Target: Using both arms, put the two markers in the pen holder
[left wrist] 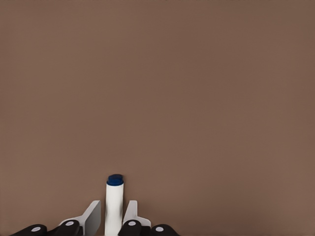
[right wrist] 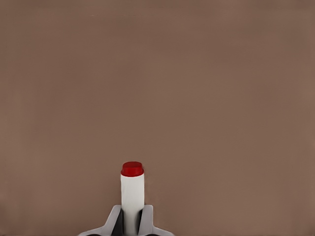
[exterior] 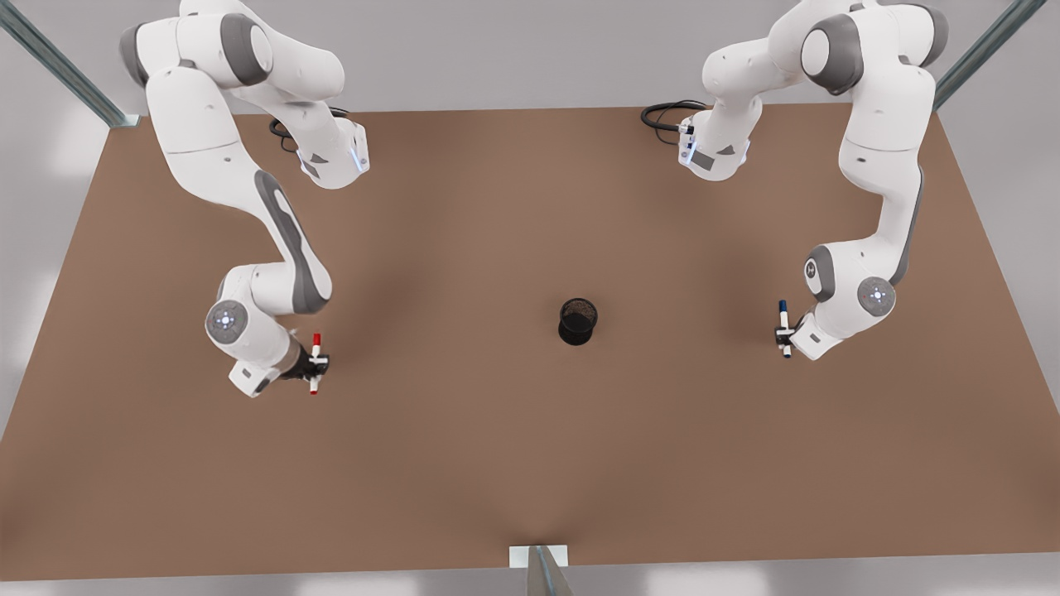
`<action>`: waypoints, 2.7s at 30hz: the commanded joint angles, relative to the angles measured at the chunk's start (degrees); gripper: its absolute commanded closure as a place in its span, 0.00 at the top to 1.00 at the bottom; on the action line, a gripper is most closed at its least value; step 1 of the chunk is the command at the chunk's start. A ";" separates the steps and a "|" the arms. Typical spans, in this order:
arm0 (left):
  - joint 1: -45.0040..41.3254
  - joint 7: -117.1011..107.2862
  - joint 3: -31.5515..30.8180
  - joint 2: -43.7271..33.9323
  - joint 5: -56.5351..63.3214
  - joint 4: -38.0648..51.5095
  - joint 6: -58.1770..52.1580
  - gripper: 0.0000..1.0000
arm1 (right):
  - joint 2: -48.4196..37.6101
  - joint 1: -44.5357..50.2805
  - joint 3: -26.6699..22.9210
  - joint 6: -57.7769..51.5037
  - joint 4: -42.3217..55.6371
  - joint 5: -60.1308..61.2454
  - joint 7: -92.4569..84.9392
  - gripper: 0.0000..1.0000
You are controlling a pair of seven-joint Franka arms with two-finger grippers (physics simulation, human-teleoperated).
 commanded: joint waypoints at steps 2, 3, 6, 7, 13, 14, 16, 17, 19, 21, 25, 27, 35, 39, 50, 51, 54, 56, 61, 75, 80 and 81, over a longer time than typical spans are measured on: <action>0.01 -0.14 -0.07 0.19 0.05 0.04 0.01 0.41 | -3.34 -0.15 7.49 -10.23 4.61 -0.49 4.59 0.21; -0.08 -0.14 -0.07 0.19 0.05 0.13 0.01 0.40 | -3.69 -0.15 10.65 -10.23 5.58 -0.49 7.40 0.21; 0.01 -0.14 -0.07 0.28 0.05 0.31 0.01 0.38 | -2.55 2.39 18.22 -9.27 13.57 -0.58 11.62 0.21; 0.01 -0.14 -0.07 0.28 0.05 0.31 0.01 0.38 | -2.28 5.47 18.22 -7.77 15.77 -0.49 12.06 0.21; 0.01 -0.23 -0.07 0.89 0.05 0.57 0.01 0.37 | 4.57 20.41 18.22 19.73 19.47 -0.66 16.90 0.21; 0.01 -0.14 -0.07 0.98 0.05 0.57 0.01 0.37 | 6.24 22.61 18.22 26.66 19.55 -0.66 16.81 0.21; 0.01 -0.14 -0.07 0.98 0.05 0.57 0.01 0.36 | 8.17 25.95 18.13 33.88 20.69 -0.66 16.72 0.21; -0.08 -0.14 -0.07 0.98 0.05 0.57 0.01 0.34 | 10.10 27.53 17.60 35.64 24.11 -1.19 16.46 0.21; -0.08 -0.23 -0.07 0.98 0.05 0.57 0.01 0.33 | 11.08 29.29 17.51 36.96 27.82 -2.60 16.63 0.21; 0.01 -0.23 -0.07 0.98 0.05 0.57 0.01 0.33 | 12.74 31.32 17.08 41.53 27.82 -4.62 16.55 0.21; 0.01 -0.14 -0.07 1.07 0.05 0.57 0.01 0.33 | 17.66 37.38 11.98 52.60 27.11 -4.62 16.55 0.21; 0.01 -0.14 -0.07 1.07 0.05 0.57 0.01 0.33 | 20.13 40.45 8.74 57.27 25.71 -4.71 16.37 0.21; -0.08 -0.23 -0.07 1.33 0.05 0.83 0.01 0.30 | 19.07 42.92 4.33 60.96 16.30 -6.11 9.34 0.21; -0.08 -0.23 -0.07 1.42 0.05 0.83 0.01 0.30 | 19.34 43.01 3.81 60.96 14.72 -6.11 9.16 0.21; -0.08 0.56 -0.16 -1.39 0.05 1.10 -0.69 0.26 | 22.94 43.18 3.28 61.05 14.63 -6.90 8.46 0.21; -0.08 1.61 -0.51 -3.32 0.05 1.01 -1.83 0.26 | 23.20 43.18 3.28 61.05 14.63 -6.90 8.46 0.24; 0.01 4.34 -5.25 -8.16 -0.91 1.62 -1.83 0.26 | 23.47 43.36 3.28 60.96 14.37 -6.82 8.46 1.00; 0.01 4.43 -8.24 -9.83 -3.90 4.52 -6.14 0.26 | 22.68 42.83 3.28 60.96 14.46 -6.82 8.37 1.00; 0.10 15.31 -18.00 -10.27 -12.07 14.28 -16.60 0.27 | -3.78 15.69 11.71 -5.37 18.22 -6.64 8.81 1.00; -4.56 105.49 -29.78 -10.71 -69.38 12.44 -12.20 0.21 | -3.07 4.33 -3.58 -50.75 43.72 -2.25 10.04 1.00; -4.65 125.27 -29.86 -11.59 -77.55 9.80 -12.56 0.21 | -4.83 1.35 -2.70 -50.92 41.00 1.27 10.04 1.00; -4.65 130.37 -29.86 -11.59 -79.93 9.01 -12.91 0.21 | -5.88 1.35 -2.70 -50.84 39.42 1.18 9.87 1.00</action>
